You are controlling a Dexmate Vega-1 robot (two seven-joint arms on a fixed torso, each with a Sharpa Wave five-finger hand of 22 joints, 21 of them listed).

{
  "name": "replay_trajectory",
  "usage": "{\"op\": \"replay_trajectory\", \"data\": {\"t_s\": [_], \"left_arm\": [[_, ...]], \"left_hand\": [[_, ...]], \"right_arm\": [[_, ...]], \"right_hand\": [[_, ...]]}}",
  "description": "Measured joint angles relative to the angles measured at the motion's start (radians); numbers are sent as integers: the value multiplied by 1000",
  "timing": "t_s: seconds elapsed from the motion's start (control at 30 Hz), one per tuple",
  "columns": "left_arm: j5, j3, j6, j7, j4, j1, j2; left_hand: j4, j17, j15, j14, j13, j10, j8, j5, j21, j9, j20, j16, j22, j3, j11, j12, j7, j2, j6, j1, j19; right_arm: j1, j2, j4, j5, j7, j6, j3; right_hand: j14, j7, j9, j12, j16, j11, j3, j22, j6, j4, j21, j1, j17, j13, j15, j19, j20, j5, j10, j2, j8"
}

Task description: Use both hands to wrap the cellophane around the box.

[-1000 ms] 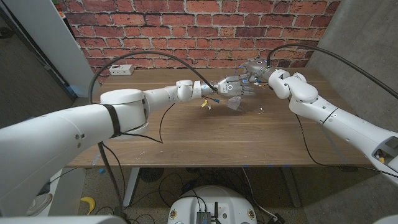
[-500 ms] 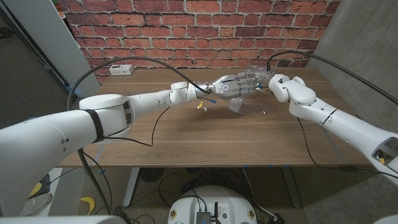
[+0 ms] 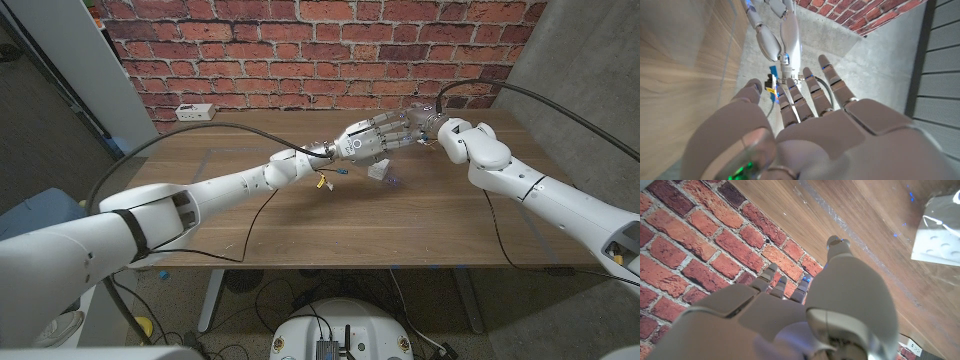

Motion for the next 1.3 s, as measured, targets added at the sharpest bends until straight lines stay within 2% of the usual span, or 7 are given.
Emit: {"op": "replay_trajectory", "data": {"t_s": [0.13,0.27,0.47,0.63,0.67,0.93,1.3], "left_arm": [[-8,-98,-44,0,-32,60,-5],[-31,-217,-125,-1,-69,141,-17],[-62,-331,-162,-1,-105,238,-33],[-93,-373,-159,-5,-164,305,-19],[-151,-375,-131,-36,-173,311,-15],[-313,-380,-6,-242,-324,376,60],[-439,-355,124,-572,-453,391,126]], "left_hand": [[4,-1,-3,32,0,23,0,0,7,0,-14,0,0,4,2,5,4,-4,10,-20,14],[11,-1,-5,34,0,39,0,-2,7,0,-9,0,0,-3,-3,8,5,-25,30,-51,8],[12,-1,-4,30,0,49,-4,-8,-5,0,13,-10,0,-12,-4,8,-1,-39,35,-85,-47],[14,-1,-1,0,0,62,-8,-8,-21,0,39,-17,0,-18,-5,8,3,-56,39,-115,-93],[14,-1,1,-5,0,62,-10,-8,-24,0,43,-17,0,-24,-5,7,5,-62,40,-122,-102],[13,-5,2,-49,0,54,-23,-5,-45,0,83,-27,-3,-62,14,-9,38,-122,18,-182,-148],[9,-5,6,-181,-3,-40,-34,13,-110,0,147,-32,-8,-98,52,-39,79,-170,-64,-251,-277]], "right_arm": [[-10,-3,0,-1,-12,-21,7],[-34,-5,-7,10,-55,-39,22],[-87,-2,-32,60,-149,-71,59],[-121,4,-51,139,-252,-88,85],[-166,12,-78,151,-266,-89,124],[-264,18,-134,320,-390,-77,204],[-341,-26,-195,479,-409,-63,263]], "right_hand": [[0,2,8,0,6,0,2,0,-9,2,3,0,2,0,0,5,5,0,0,0,10],[52,-5,13,0,23,2,7,0,-1,-7,24,13,-3,0,-2,71,48,3,33,-27,28],[96,-7,-74,0,25,19,-39,0,-160,16,24,-51,-25,-3,-6,141,69,8,50,-74,-100],[120,-1,-108,0,25,53,-35,0,-242,20,32,-85,-31,-3,-5,169,71,15,59,-57,-164],[120,6,-114,0,25,61,-37,0,-256,22,32,-88,-31,-3,-5,172,71,15,59,-54,-175],[120,45,-148,0,20,103,-61,0,-348,54,24,-149,-36,-3,-5,171,83,3,48,-59,-246],[100,65,-167,-17,4,147,-71,0,-403,73,11,-200,-35,-3,15,147,100,-12,11,-74,-286]]}}
